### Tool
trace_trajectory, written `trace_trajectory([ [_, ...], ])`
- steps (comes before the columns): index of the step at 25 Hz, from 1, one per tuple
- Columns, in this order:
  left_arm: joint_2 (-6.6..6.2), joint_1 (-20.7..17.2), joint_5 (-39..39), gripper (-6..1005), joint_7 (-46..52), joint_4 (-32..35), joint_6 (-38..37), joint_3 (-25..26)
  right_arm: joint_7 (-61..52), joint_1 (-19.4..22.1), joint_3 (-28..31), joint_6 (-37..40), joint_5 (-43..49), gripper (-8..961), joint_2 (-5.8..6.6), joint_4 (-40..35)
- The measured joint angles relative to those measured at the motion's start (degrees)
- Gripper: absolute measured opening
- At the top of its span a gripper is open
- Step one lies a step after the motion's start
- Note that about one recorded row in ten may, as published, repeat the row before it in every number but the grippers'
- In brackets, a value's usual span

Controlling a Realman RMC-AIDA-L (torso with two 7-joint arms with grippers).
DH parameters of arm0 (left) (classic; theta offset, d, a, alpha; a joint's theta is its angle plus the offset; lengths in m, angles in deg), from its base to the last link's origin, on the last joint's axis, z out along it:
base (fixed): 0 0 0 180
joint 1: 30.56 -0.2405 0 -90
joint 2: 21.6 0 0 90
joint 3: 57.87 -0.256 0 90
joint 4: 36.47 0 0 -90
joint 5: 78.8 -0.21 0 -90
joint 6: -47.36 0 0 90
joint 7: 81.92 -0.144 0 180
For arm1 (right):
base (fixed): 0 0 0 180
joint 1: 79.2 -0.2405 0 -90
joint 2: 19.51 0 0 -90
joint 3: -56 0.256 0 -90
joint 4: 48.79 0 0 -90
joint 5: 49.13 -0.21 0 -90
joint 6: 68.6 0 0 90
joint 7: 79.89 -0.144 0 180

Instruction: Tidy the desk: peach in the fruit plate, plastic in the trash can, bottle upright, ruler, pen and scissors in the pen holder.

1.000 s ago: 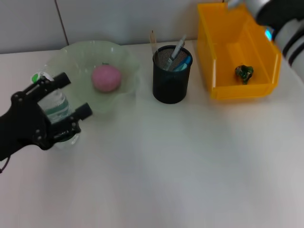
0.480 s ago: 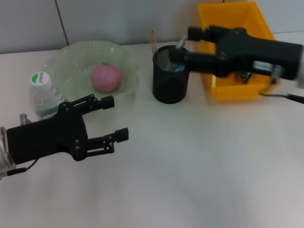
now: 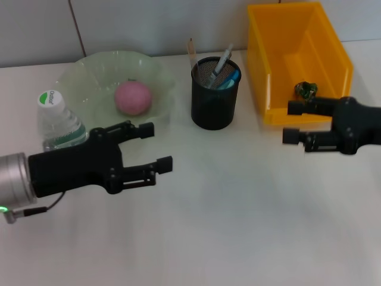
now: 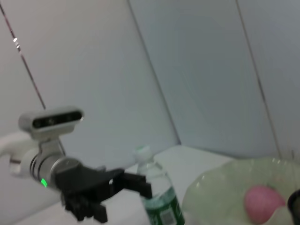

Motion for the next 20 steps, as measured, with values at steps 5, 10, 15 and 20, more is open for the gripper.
trace_trajectory([
  [5, -0.13, 2.59, -0.19, 829, 0.41, -5.39, 0.3, -0.24, 6.23, -2.12, 0.15, -0.64, 5.67, 818, -0.91, 2.7],
  [10, -0.05, 3.38, -2.19, 829, 1.08, -6.03, 0.55, -0.21, 8.27, -3.51, 0.11, -2.43, 10.06, 818, -2.43, 2.65],
  [15, -0.03, 3.48, -2.99, 829, 1.13, -5.95, 0.92, 0.02, 8.89, -3.66, -0.03, -3.69, 10.94, 818, -3.02, 2.41],
  [20, -0.16, 3.44, -3.05, 829, 0.95, -5.81, 1.01, 0.17, 9.12, -3.58, 0.03, -4.01, 10.98, 818, -3.07, 2.62],
])
